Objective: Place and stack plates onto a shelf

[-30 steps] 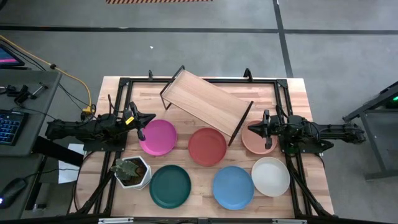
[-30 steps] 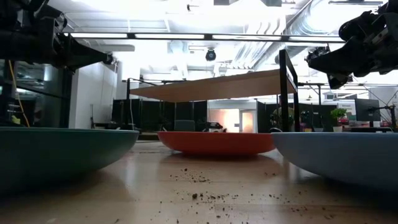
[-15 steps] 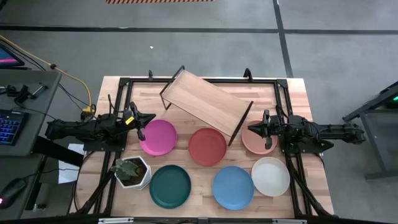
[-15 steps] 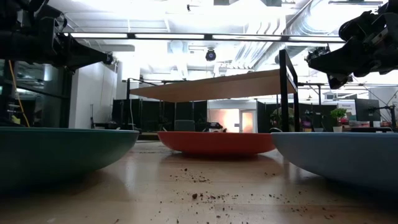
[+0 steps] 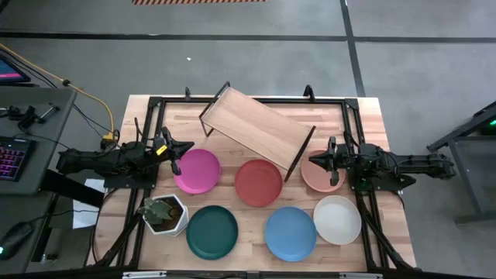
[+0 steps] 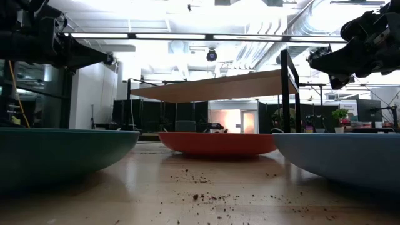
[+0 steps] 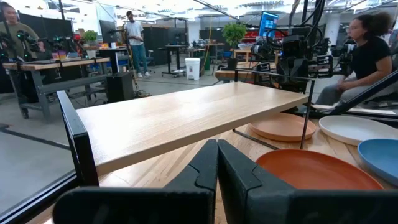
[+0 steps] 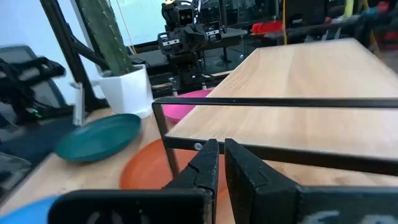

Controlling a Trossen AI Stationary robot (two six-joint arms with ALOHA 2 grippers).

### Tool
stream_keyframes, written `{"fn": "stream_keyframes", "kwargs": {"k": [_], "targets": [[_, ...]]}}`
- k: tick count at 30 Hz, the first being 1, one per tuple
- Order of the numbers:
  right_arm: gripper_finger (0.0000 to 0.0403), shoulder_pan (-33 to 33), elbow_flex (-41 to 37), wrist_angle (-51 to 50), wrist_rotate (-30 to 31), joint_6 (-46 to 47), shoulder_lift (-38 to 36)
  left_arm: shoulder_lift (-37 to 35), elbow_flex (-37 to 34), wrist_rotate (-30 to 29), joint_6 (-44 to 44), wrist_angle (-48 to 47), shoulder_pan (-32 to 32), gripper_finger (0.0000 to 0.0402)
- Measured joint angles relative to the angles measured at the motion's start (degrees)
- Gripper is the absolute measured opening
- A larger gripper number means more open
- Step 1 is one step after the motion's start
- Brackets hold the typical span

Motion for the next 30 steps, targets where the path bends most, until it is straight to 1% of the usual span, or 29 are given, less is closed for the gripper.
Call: {"fn": "stream_keyframes", "kwargs": {"k": [2, 3, 5, 7, 9, 11, 13, 14, 15, 16, 18, 19, 21, 23, 24, 26, 28, 30], "targets": [[0.0012, 0.0, 0.0, 1.7, 3.2, -2.4, 0.0, 0.0, 0.0, 0.0, 0.0, 0.0, 0.0, 0.0000], [0.0012, 0.0, 0.0, 4.2, 4.5, -1.4, 0.1, 0.0, 0.0, 0.0, 0.0, 0.0, 0.0, 0.0000], [0.0012, 0.0, 0.0, 11.9, 5.4, 5.5, 0.0, 0.0, 0.0, 0.0, 0.0, 0.0, 0.0, 0.0000], [0.0012, 0.0, 0.4, 19.5, 6.0, 14.5, 0.0, 0.0, 0.0, 0.0, 0.0, 0.0, 0.0, 0.0000], [0.0012, 0.0, 1.3, 27.4, 7.8, 22.7, 0.0, 0.0, 0.0, 0.0, 0.0, 0.0, 0.0, 0.0000], [0.0012, 0.0, 2.3, 34.1, 10.4, 28.3, -0.1, 0.0, 0.0, 0.0, 0.0, 0.0, 0.0, 0.0000], [0.0012, -0.1, 3.8, 36.8, 12.0, 30.0, -0.1, 0.0, 0.0, 0.0, 0.0, 0.0, 0.0, 0.0000], [0.0012, 0.0, 5.1, 36.7, 11.8, 30.1, 0.1, 0.0, 0.0, 0.0, 0.0, 0.0, 0.0, 0.0000], [0.0012, -0.1, 6.8, 36.2, 10.1, 30.1, 0.4, 0.0, 0.0, 0.0, 0.0, 0.0, 0.0, 0.0000], [0.0012, 0.0, 9.0, 35.2, 7.0, 29.7, 0.9, 0.0, 0.0, 0.0, 0.0, 0.0, 0.0, 0.0000], [0.0012, 0.0, 14.5, 29.2, 0.4, 28.8, 2.4, 0.0, 0.0, 0.0, 0.0, 0.0, 0.0, 0.0000], [0.0012, 0.0, 17.8, 23.1, -1.8, 28.7, 3.6, 0.0, 0.0, 0.0, 0.0, 0.0, 0.0, 0.0000], [0.0016, 0.0, 25.3, 6.5, -3.6, 29.8, 6.6, 0.0, 0.0, 0.0, 0.0, 0.0, 0.0, 0.0000], [0.0029, 0.0, 33.1, -11.2, -5.3, 30.1, 10.6, 0.0, 0.0, 0.0, 0.0, 0.0, 0.0, 0.0000], [0.0039, 0.0, 36.8, -19.4, -6.6, 30.4, 12.9, 0.0, 0.0, 0.0, 0.0, 0.0, 0.0, 0.0000], [0.0066, 0.0, 42.6, -32.3, -9.6, 31.9, 18.1, 0.0, 0.0, 0.0, 0.0, 0.0, 0.0, 0.0000], [0.0099, 0.0, 46.8, -40.2, -12.7, 32.8, 22.9, 0.0, 0.0, 0.0, 0.0, 0.0, 0.0, 0.0000], [0.0131, 0.1, 49.4, -46.0, -15.5, 33.8, 27.5, 0.0, 0.0, 0.0, 0.0, 0.0, 0.0, 0.0000]]}}
